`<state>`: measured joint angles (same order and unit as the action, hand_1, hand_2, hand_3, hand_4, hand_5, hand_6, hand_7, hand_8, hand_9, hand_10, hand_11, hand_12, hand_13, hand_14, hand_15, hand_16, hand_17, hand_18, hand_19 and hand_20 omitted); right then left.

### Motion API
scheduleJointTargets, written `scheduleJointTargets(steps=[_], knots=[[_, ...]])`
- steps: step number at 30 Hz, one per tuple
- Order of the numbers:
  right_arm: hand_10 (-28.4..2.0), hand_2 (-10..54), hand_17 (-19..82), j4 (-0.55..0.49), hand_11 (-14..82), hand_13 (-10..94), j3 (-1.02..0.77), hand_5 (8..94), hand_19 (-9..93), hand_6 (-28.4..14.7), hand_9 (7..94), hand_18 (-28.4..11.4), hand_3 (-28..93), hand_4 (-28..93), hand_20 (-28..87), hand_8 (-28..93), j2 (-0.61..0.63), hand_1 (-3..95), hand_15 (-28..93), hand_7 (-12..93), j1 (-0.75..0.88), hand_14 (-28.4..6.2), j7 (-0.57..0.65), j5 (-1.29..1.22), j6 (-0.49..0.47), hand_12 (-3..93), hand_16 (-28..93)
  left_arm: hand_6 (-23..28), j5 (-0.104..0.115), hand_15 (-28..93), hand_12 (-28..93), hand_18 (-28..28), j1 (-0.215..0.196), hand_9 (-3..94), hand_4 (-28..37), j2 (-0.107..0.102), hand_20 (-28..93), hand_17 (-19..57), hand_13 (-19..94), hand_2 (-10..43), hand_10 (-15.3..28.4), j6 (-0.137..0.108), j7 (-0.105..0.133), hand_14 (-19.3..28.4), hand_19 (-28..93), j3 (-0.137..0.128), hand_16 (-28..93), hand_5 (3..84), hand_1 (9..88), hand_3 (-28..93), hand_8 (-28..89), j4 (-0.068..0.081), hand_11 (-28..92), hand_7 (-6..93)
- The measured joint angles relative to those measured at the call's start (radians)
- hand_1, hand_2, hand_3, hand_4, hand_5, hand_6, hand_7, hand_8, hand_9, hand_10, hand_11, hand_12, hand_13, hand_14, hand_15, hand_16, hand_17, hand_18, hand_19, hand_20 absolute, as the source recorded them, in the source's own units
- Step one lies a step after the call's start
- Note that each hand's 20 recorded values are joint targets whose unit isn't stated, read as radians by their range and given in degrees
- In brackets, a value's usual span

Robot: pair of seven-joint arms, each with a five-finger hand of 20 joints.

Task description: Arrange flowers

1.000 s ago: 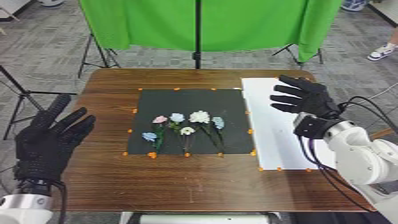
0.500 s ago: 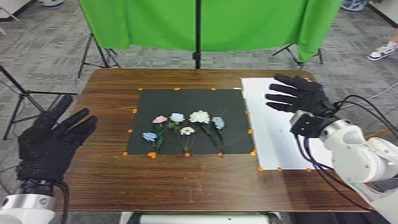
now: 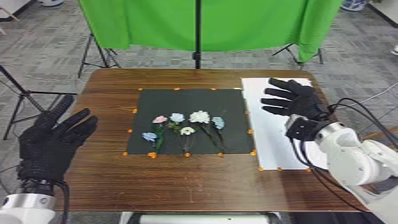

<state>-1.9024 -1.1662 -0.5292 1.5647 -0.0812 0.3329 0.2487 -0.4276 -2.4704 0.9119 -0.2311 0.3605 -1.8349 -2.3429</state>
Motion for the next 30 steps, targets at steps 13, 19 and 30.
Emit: scheduleJointTargets(steps=[13, 19, 30], knots=[[-12.0, -2.1, 7, 0.000, 10.3, 40, 0.036, 47.0, 49, 0.2, 49.6, -23.4, 80, -28, 17, -13, -0.003, 21.7, 27, 16, -0.025, -16.2, 0.013, 0.035, 0.015, 14.2, 18, 4.7, -0.002, 45, 11, 28.4, 0.001, 29.3, -28.3, 0.000, 10, -9.6, 23, 7.3, 19.3, 0.000, -0.009, 27.5, 56, -0.003, -7, 29.0, 20.2, 76, -11, -0.001, 22, 15.2], [-12.0, -2.0, 7, -0.002, 10.4, 40, 0.032, 47.3, 49, 0.2, 49.7, -23.4, 80, -28, 17, -13, -0.006, 21.7, 28, 16, -0.022, -16.2, 0.018, 0.030, 0.015, 14.2, 17, 4.7, -0.003, 45, 11, 28.4, 0.001, 29.3, -28.3, 0.000, 10, -9.6, 23, 7.3, 19.3, -0.001, -0.011, 27.4, 56, -0.004, -7, 29.0, 20.3, 76, -11, -0.006, 22, 15.1], [-12.0, -2.0, 7, -0.005, 10.4, 40, 0.020, 47.3, 49, 0.1, 49.8, -23.3, 80, -28, 17, -13, -0.018, 21.6, 28, 16, -0.016, -16.3, 0.044, 0.032, 0.015, 14.1, 17, 4.8, -0.011, 45, 12, 28.4, -0.006, 29.0, -28.2, 0.007, 9, -10.3, 22, 7.3, 19.4, -0.001, -0.028, 27.5, 55, -0.021, -7, 28.8, 20.1, 77, -11, -0.019, 22, 15.5]])
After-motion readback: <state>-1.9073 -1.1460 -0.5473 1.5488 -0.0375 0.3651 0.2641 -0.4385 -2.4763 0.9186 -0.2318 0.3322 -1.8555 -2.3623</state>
